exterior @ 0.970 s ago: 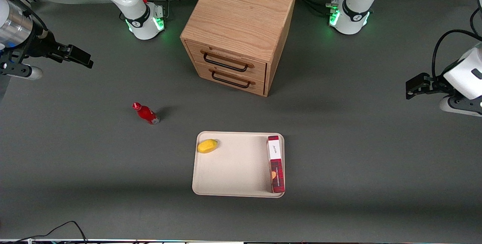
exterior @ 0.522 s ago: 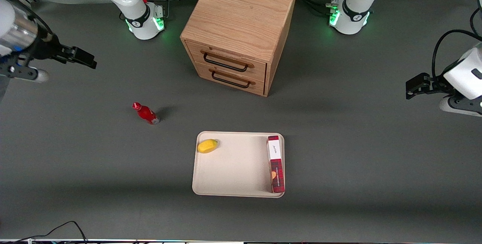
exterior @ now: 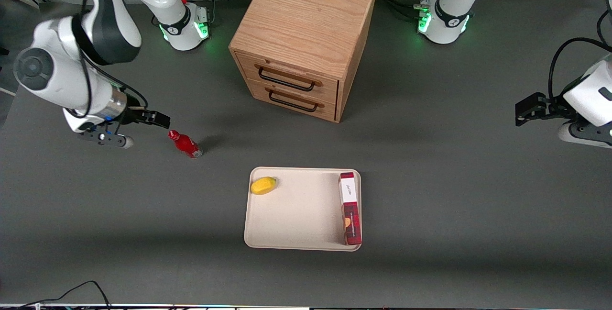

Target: Place coke bottle on tray

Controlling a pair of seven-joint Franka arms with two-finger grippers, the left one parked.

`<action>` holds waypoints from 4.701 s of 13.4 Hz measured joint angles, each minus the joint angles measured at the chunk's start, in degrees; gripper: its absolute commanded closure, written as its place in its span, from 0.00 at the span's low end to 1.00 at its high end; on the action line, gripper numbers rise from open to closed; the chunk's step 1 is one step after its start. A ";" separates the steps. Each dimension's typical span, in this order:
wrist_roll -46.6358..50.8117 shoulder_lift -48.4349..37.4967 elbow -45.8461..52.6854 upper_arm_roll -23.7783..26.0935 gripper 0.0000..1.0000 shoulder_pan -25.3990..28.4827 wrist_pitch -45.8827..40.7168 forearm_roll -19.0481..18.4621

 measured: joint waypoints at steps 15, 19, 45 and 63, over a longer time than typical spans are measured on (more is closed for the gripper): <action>2.47 6.46 -8.26 1.76 1.00 0.48 17.38 -2.44; 2.31 5.16 -4.22 2.59 1.00 0.50 10.17 -2.85; 43.36 53.72 67.68 6.43 0.00 14.40 -5.22 -9.72; 0.10 4.50 41.24 -1.40 0.00 -0.16 -36.30 -3.74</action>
